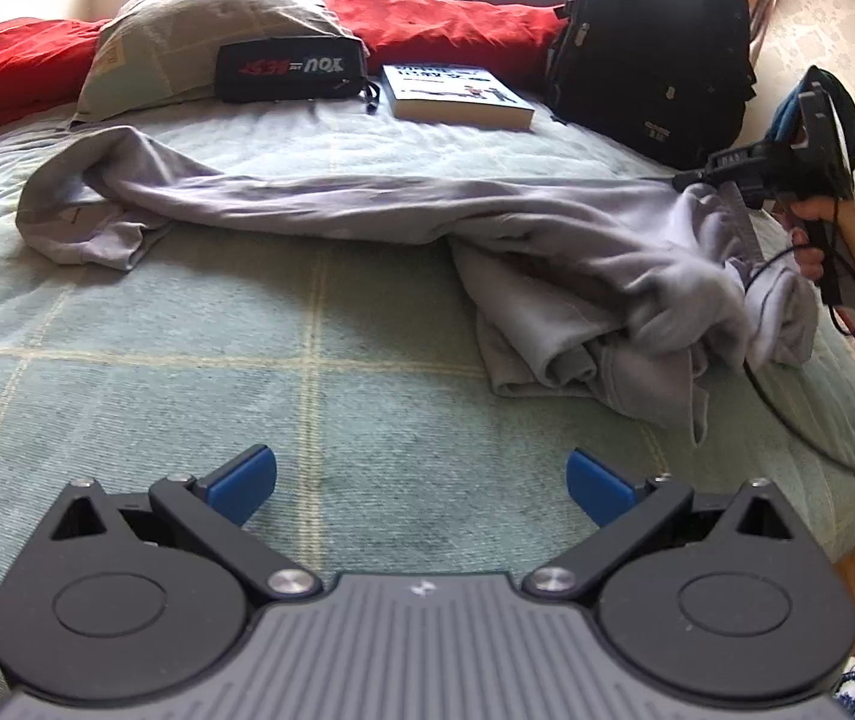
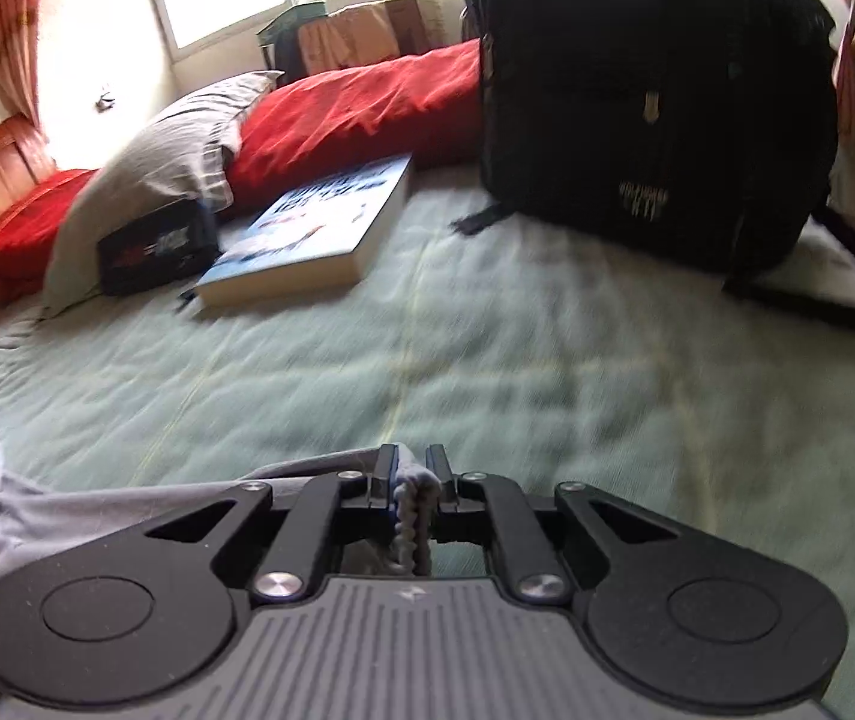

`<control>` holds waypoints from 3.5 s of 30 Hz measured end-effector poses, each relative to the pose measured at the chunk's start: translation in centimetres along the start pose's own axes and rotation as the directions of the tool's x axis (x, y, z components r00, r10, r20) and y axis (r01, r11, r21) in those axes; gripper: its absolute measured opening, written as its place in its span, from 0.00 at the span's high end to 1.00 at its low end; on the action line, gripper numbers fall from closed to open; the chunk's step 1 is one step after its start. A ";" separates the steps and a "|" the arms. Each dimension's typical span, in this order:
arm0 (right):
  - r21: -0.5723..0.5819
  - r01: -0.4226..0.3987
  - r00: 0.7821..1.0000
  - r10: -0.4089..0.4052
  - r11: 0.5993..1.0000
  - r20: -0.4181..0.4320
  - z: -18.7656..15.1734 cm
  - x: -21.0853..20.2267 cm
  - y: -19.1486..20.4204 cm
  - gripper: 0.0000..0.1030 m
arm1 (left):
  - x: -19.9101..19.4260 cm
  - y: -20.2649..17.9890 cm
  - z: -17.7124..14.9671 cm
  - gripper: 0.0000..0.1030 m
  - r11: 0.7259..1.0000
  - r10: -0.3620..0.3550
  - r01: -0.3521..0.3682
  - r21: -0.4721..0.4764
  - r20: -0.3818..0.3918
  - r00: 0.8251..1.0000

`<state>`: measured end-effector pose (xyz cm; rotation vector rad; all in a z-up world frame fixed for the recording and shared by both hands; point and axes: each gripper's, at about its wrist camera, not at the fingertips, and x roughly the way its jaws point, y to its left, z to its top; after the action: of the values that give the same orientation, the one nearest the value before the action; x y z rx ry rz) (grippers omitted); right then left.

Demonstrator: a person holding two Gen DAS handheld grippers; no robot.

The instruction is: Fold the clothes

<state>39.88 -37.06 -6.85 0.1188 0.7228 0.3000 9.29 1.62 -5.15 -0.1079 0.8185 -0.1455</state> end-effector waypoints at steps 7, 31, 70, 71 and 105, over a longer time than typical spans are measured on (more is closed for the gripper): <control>0.110 0.177 0.983 -0.182 0.978 0.038 4.3 2.6 -3.1 0.89 | 0.0 1.1 0.4 0.01 0.999 0.012 -0.012 -0.037 0.002 1.000; 0.259 -0.137 0.989 0.147 0.956 -0.021 -6.9 -11.5 -2.4 0.33 | 0.0 0.0 -0.4 0.01 1.000 0.026 -0.026 0.008 -0.031 0.999; 0.492 -0.157 0.974 0.050 0.857 0.223 -16.0 -17.0 -2.4 0.90 | -2.9 -2.2 -2.6 0.01 0.999 -0.030 0.030 0.039 0.020 0.999; 0.483 -0.149 0.973 0.041 0.863 0.228 -15.9 -18.1 -2.6 0.91 | -3.1 -2.4 -2.7 0.01 0.999 -0.034 0.033 0.043 0.024 0.999; 0.049 -0.322 0.945 0.318 0.945 0.074 -10.3 -14.0 14.0 0.12 | -1.7 2.9 -0.5 0.01 0.998 0.064 -0.064 0.022 0.023 0.998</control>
<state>19.88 -28.00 -2.77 0.3047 0.6468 0.5829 8.06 4.71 -4.69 -0.0615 0.7972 -0.0931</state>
